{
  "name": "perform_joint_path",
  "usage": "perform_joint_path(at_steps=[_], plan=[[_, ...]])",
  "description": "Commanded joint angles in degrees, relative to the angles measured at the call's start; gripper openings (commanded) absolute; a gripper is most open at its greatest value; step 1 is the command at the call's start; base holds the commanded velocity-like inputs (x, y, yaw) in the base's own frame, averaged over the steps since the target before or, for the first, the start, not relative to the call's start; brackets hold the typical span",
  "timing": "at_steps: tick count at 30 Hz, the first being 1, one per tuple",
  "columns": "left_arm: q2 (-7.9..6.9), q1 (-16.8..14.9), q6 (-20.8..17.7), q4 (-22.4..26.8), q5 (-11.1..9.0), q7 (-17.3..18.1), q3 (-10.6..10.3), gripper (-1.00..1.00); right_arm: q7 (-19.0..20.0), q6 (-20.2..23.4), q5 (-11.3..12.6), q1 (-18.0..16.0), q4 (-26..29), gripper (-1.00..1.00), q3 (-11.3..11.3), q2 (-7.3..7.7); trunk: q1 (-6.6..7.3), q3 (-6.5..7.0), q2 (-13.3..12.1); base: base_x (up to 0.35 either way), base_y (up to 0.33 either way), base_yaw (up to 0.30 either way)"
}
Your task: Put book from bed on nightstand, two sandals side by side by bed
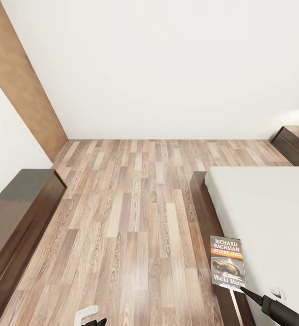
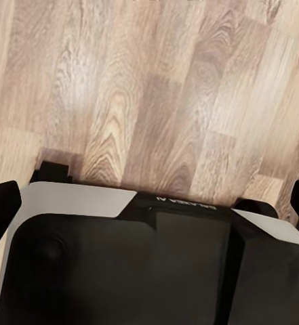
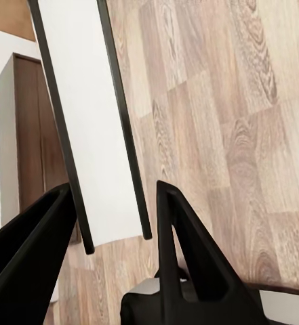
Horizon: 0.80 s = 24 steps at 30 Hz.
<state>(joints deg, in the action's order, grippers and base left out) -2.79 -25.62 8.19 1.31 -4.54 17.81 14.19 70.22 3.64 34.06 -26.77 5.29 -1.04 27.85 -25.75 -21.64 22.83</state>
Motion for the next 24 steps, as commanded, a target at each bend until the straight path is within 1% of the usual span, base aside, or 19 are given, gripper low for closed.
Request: perform_joint_path(at_steps=[1, 24], plan=[[-0.02, -0.05, 0.11, -0.09, -0.47, 0.30, -0.04, 1.00, 0.20, 0.39, 0.04, -0.04, -0.02, -1.00, -0.10, 0.01, -0.03, 0.01, 0.09, 0.000, 0.000, 0.000], [-0.02, -0.05, 0.12, -0.10, -0.47, 0.30, -0.04, 1.00, 0.18, 0.32, 0.04, -0.04, -0.02, -1.00, -0.10, 0.01, -0.03, 2.14, 0.09, 0.000, 0.000, 0.000]])
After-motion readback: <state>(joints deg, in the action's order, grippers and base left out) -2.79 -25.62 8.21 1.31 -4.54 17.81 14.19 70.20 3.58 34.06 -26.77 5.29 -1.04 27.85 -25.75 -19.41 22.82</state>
